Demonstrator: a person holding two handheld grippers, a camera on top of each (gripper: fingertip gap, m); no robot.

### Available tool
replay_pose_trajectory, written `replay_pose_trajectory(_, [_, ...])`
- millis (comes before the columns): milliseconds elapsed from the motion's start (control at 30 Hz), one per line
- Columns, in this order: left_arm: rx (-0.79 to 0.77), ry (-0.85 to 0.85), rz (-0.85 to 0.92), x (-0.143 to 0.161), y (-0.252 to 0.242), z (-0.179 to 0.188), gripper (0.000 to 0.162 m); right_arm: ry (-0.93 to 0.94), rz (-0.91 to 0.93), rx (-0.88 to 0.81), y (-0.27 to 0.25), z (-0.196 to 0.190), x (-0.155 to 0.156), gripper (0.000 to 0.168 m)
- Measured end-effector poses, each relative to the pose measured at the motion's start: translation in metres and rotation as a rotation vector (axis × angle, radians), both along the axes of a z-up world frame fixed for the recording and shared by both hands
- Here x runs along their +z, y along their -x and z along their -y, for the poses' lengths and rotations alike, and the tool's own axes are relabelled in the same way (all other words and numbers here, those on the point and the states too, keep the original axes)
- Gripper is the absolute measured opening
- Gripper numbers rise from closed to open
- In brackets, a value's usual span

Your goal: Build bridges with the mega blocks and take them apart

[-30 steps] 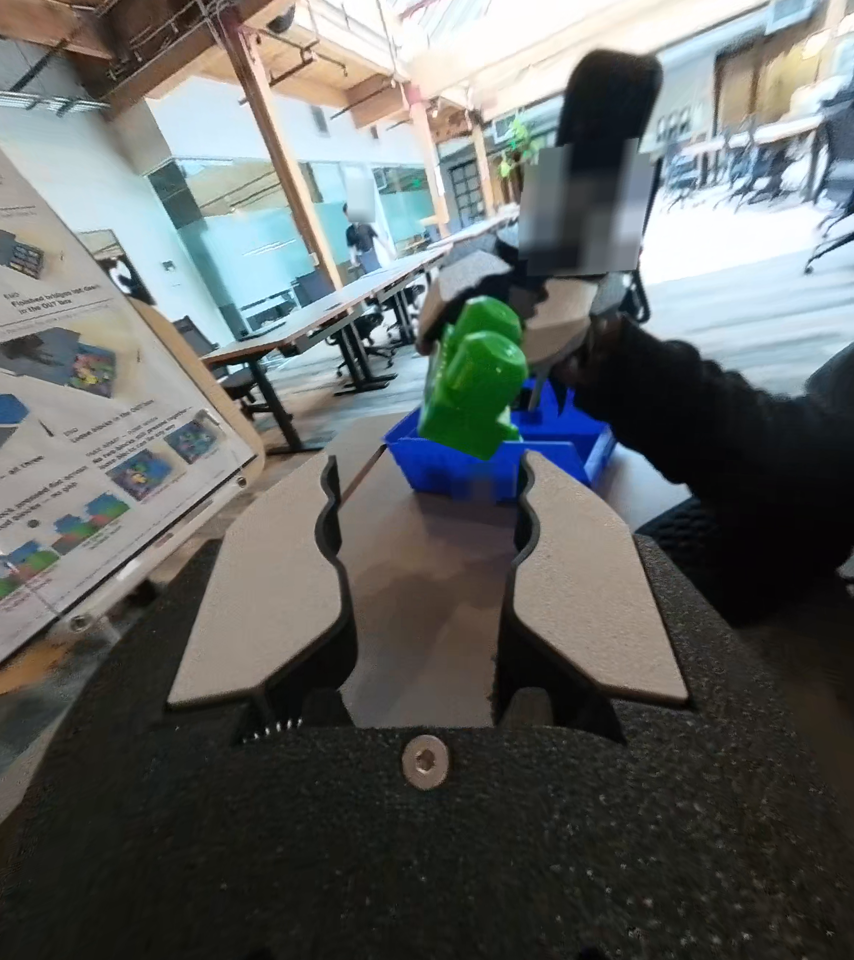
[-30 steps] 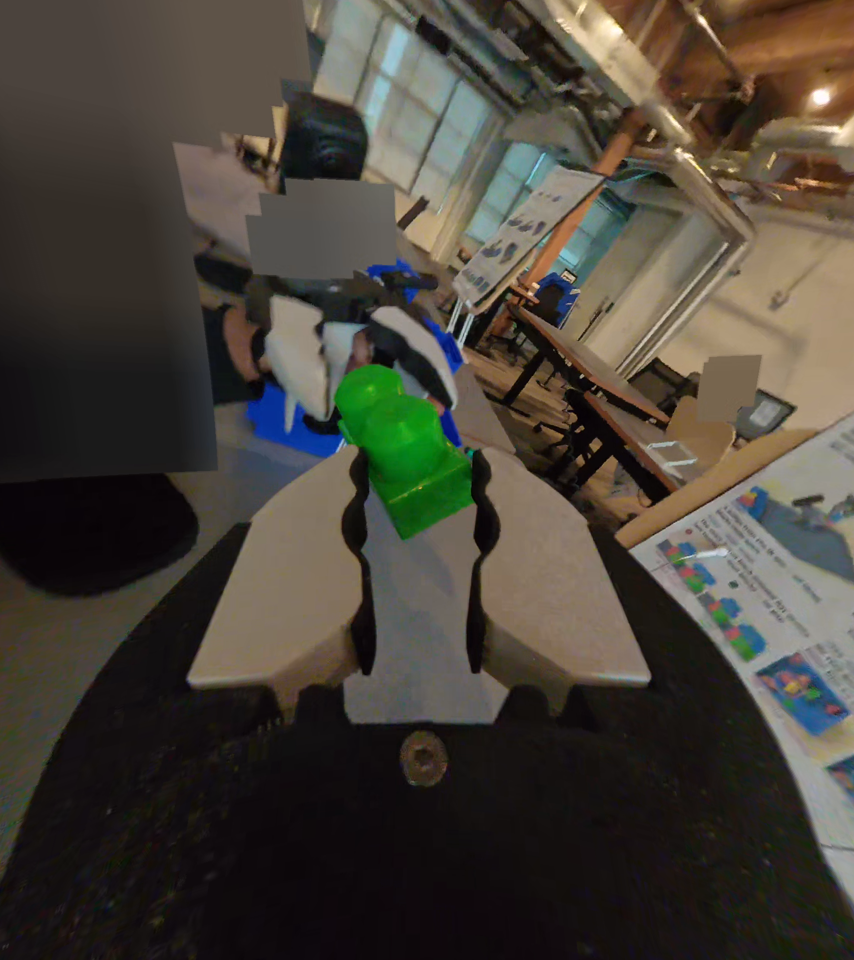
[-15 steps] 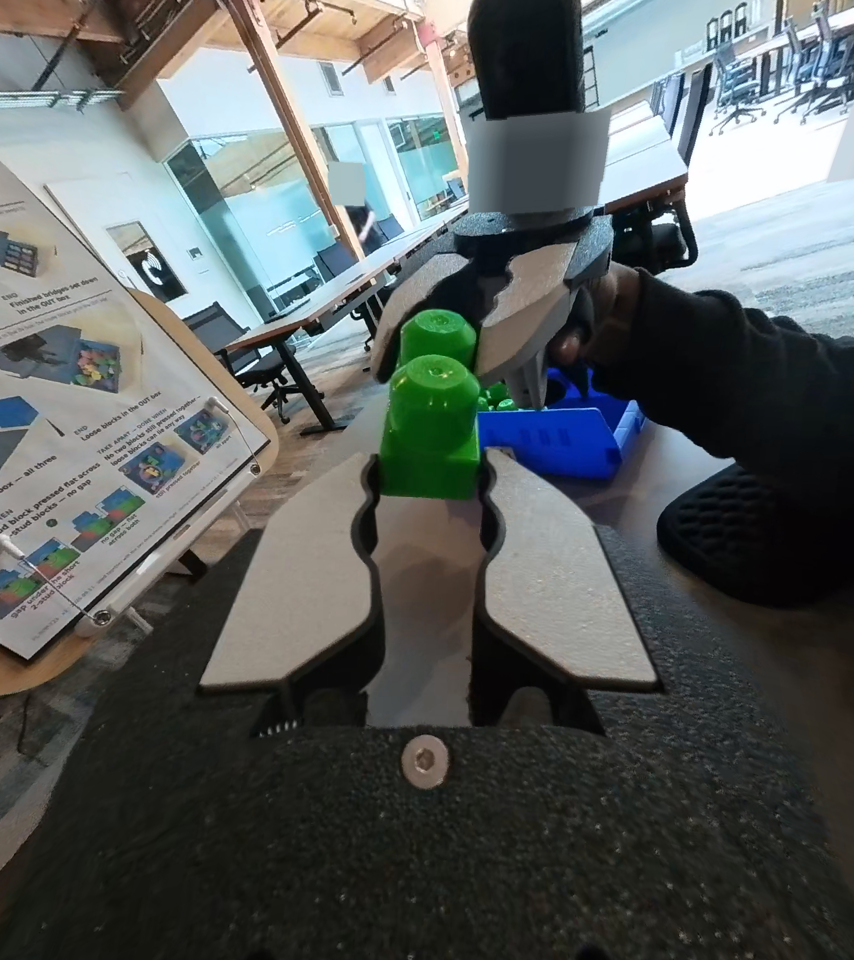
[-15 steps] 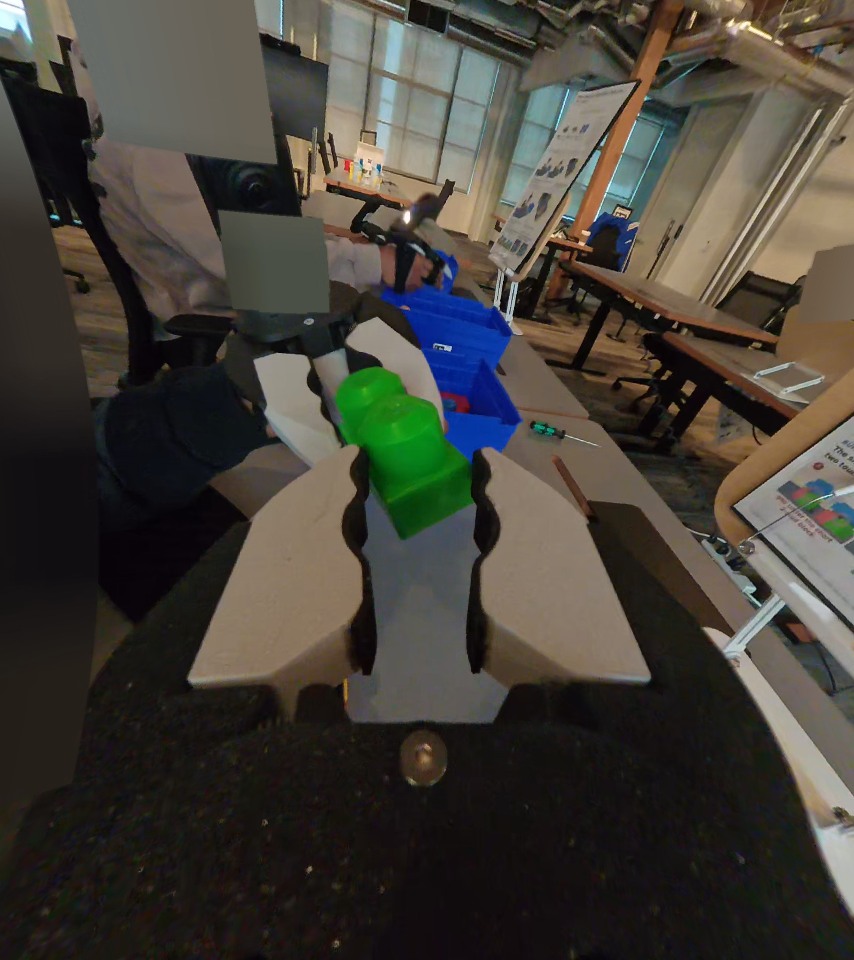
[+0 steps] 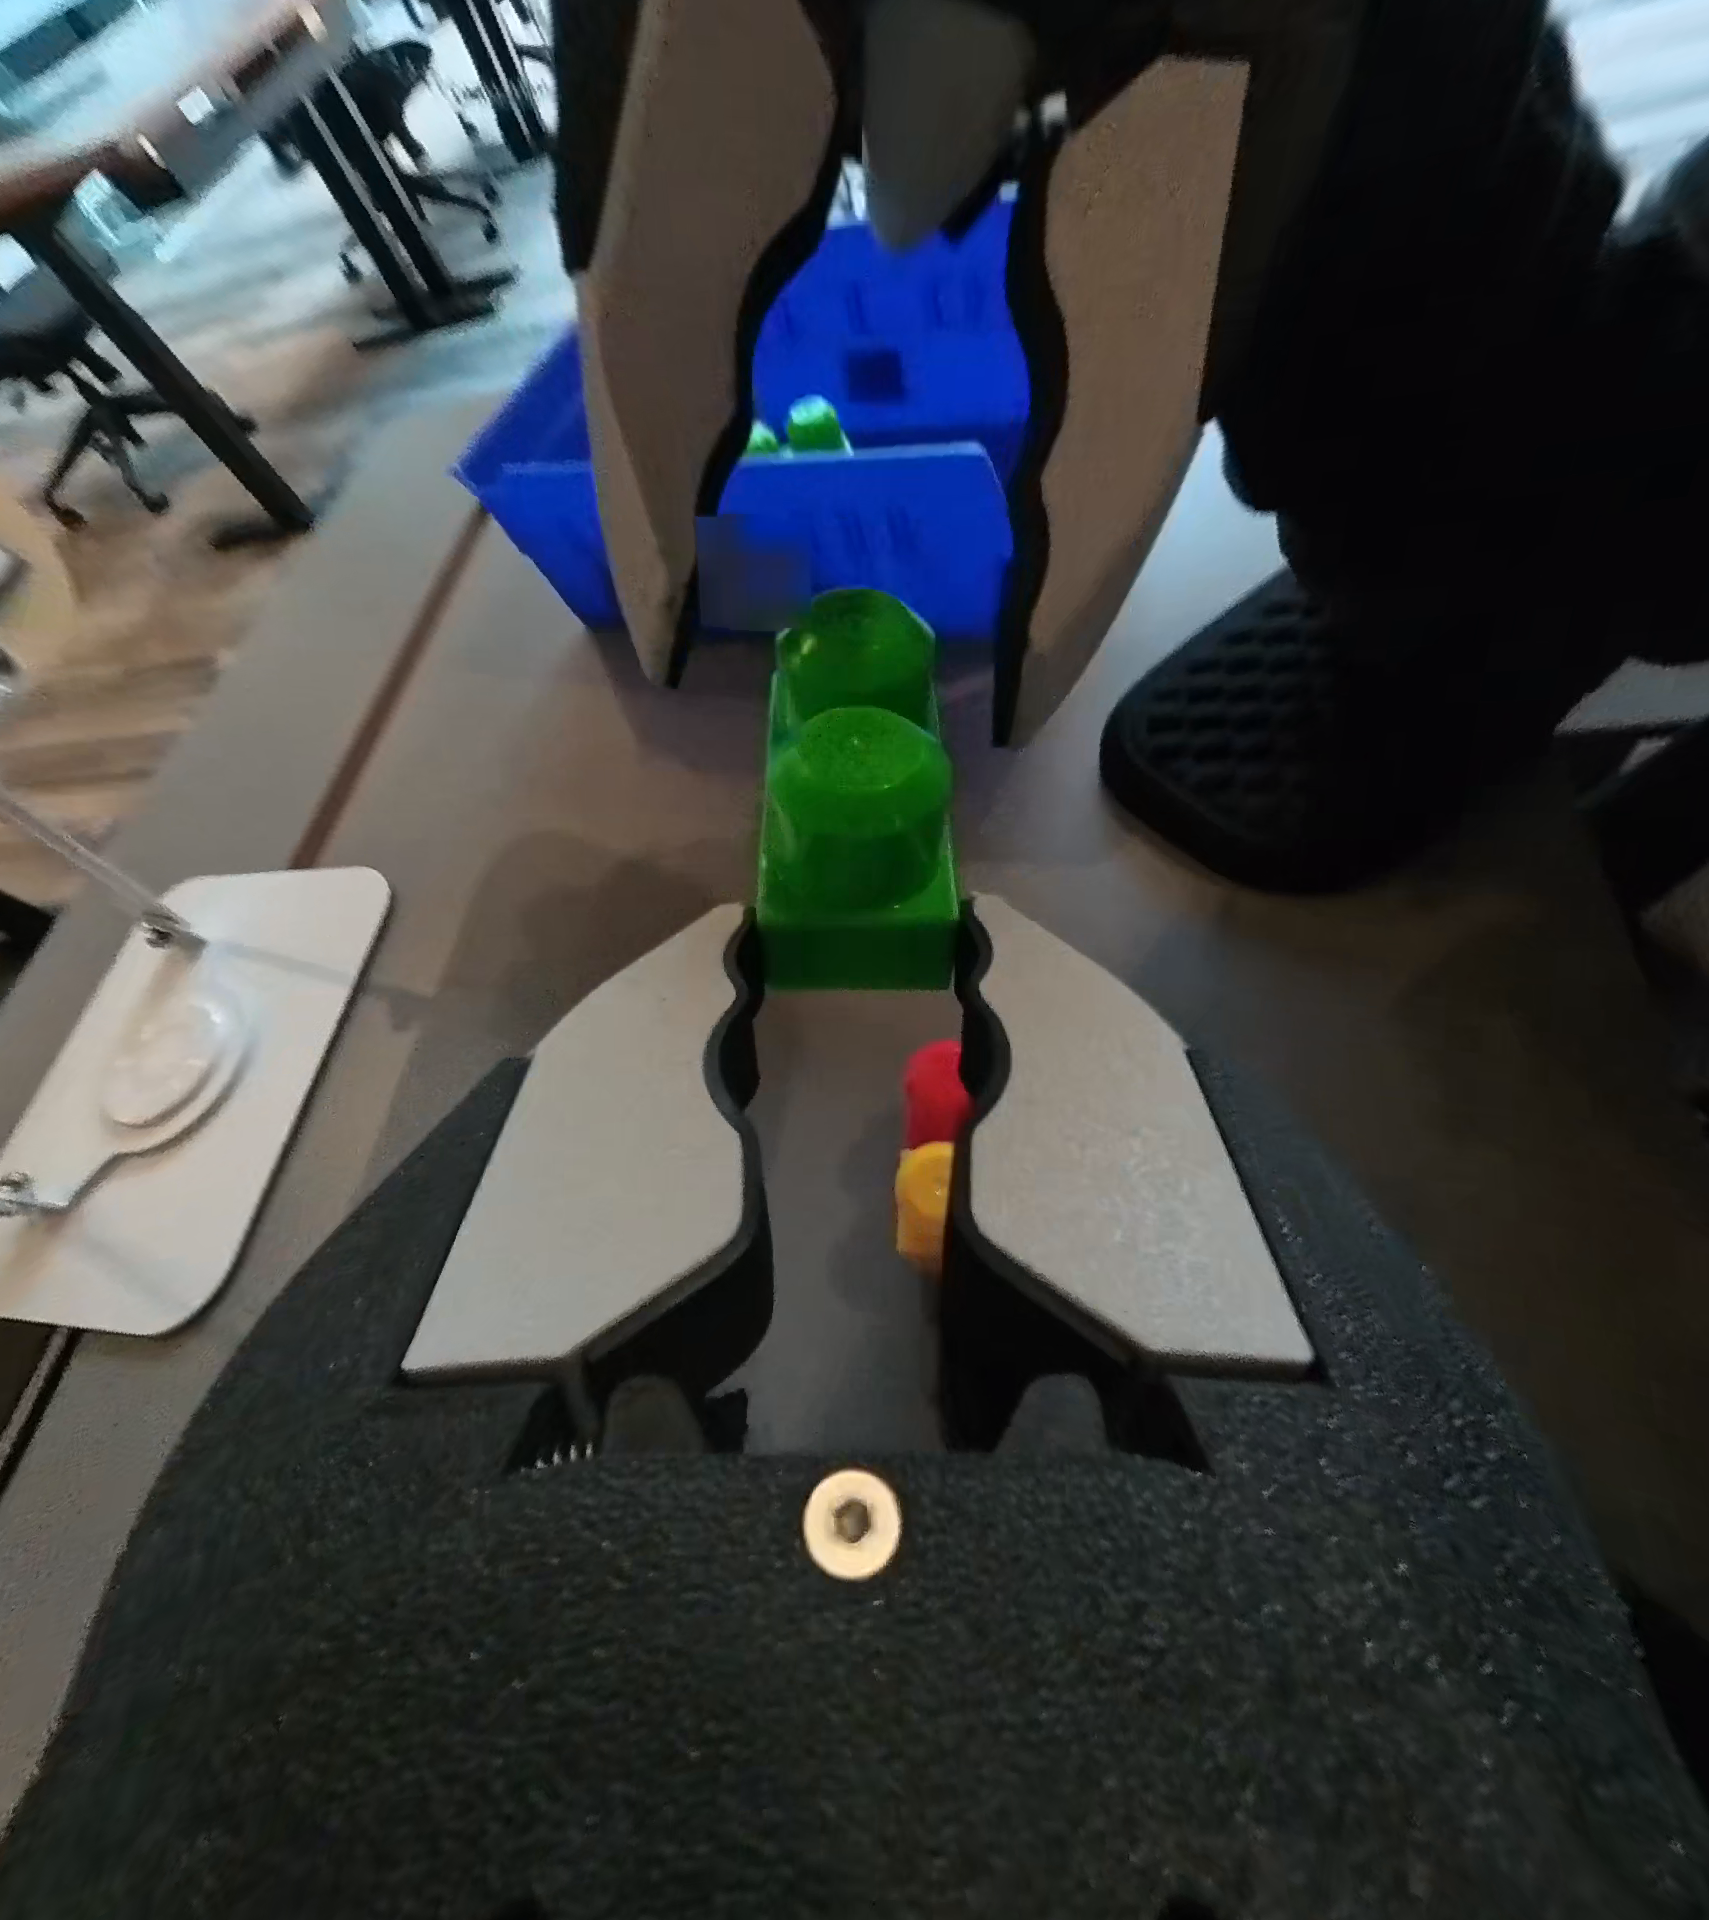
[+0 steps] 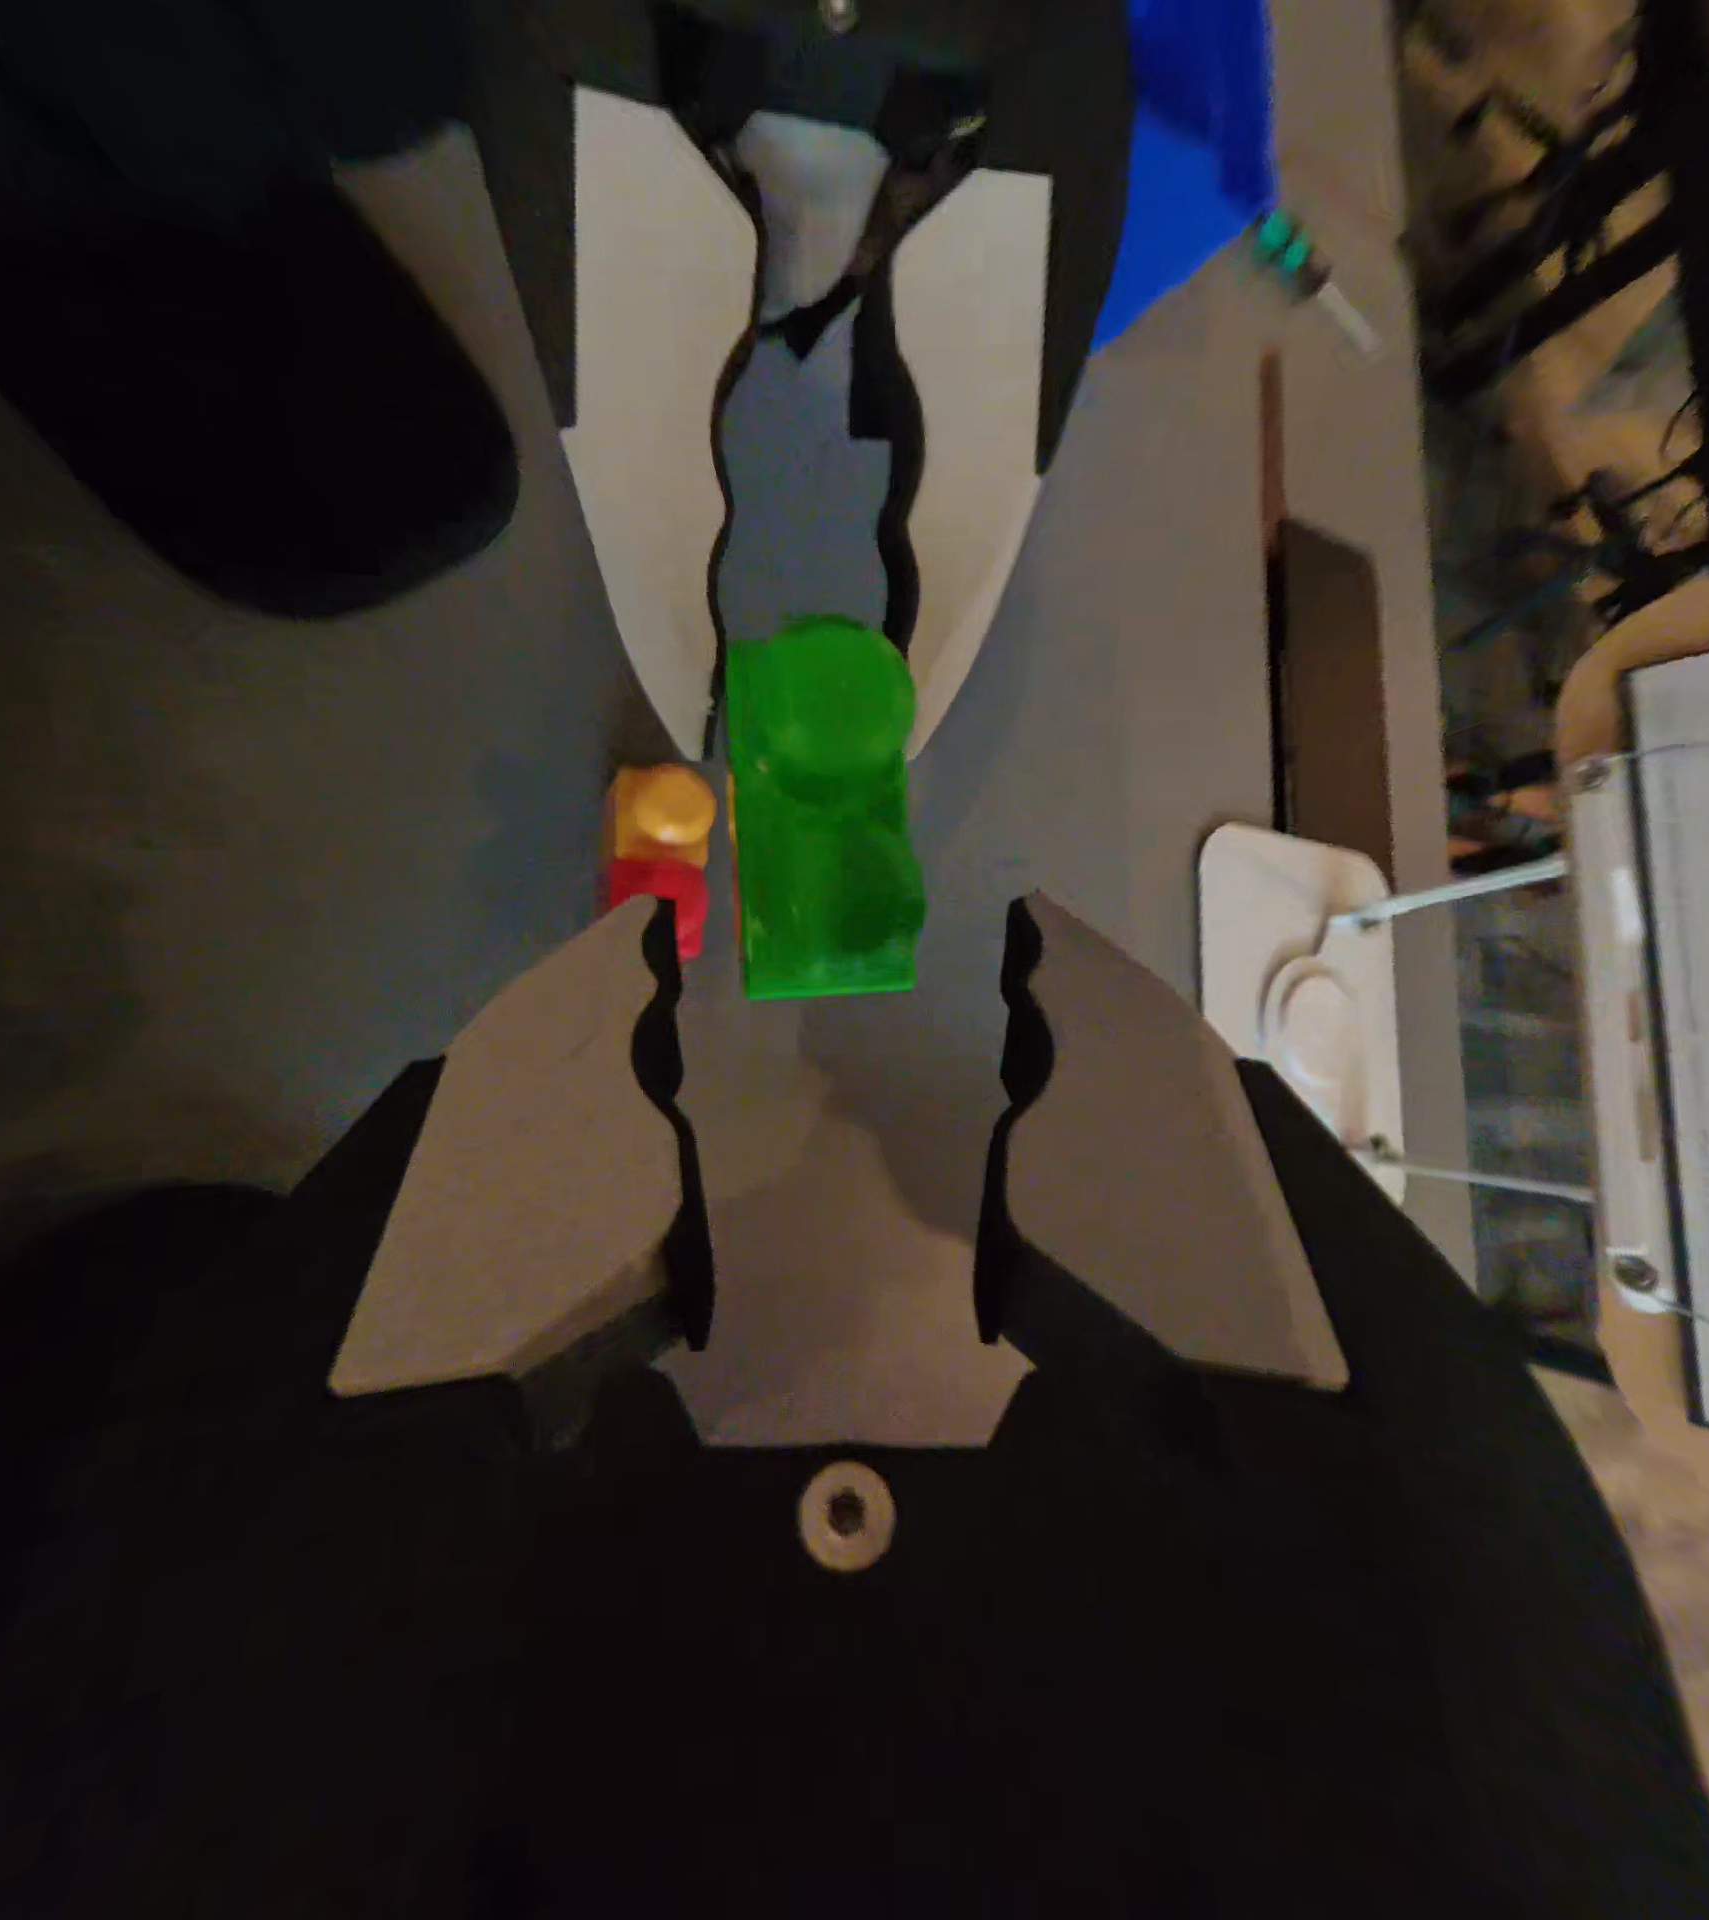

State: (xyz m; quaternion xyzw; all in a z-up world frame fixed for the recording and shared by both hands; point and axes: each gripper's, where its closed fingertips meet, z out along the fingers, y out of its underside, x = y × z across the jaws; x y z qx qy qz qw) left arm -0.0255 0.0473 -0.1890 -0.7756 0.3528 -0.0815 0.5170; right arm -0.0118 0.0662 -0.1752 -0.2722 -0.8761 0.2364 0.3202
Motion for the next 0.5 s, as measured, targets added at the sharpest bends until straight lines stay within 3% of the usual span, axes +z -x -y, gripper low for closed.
replay_pose_trajectory(200, [0.005, 0.088, -0.06, -0.023, -0.004, -0.006, 0.036, -0.05, 0.163, -0.012, 0.001, 0.006, -0.031, 0.052])
replay_pose_trajectory(500, [0.008, 0.107, -0.052, -0.026, -0.003, -0.007, 0.036, -0.09, 0.181, -0.032, 0.011, 0.008, -0.041, 0.04])
